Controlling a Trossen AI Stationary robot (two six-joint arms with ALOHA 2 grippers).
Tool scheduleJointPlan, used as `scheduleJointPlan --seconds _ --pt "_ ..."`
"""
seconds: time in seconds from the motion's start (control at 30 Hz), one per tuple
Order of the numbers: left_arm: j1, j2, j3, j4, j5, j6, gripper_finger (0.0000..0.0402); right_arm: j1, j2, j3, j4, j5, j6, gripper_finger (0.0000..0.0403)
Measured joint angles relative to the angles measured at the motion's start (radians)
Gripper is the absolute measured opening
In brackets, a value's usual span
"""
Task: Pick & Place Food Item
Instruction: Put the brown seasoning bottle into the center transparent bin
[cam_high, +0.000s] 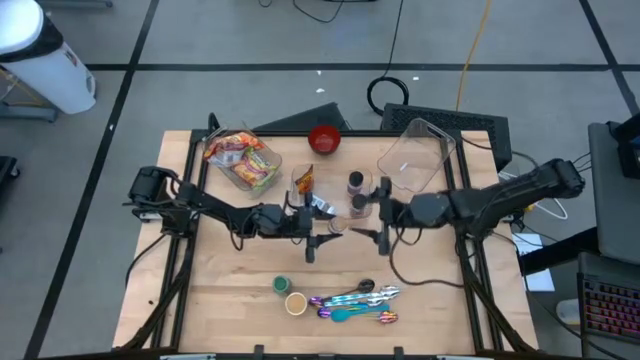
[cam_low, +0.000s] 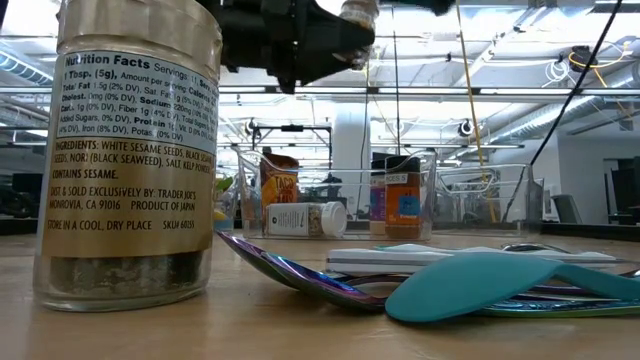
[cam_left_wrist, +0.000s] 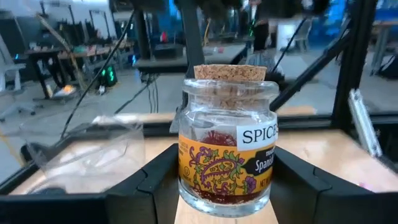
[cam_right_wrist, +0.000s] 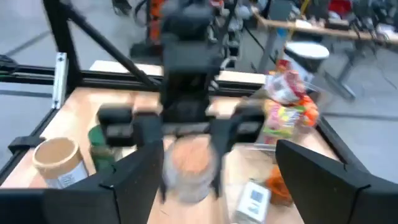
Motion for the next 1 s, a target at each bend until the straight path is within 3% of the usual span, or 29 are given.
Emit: scheduleJointPlan --seconds 0.27,0.43,0.6,1.0 --pt "0.054 0.121 0.0 0.148 0.027 -0.03 0.0196 -0.077 0.225 0.611 -0.707 -0.001 0.012 0.0289" --pt "0.076 0.156 0.0 0.172 0.033 -0.058 0.0196 -0.105 0.414 0.849 -1.005 -0.037 -0.022 0.0287" --pt "0.07 0.158 0.0 0.173 0.035 -0.056 0.0196 -0.13 0.528 0.898 -1.109 -0.159 -0.041 0.0288" --pt "0.061 0.16 -0.003 0.136 0.036 -0.046 0.0196 -0.142 0.621 0.841 -1.127 -0.159 -0.039 0.0283"
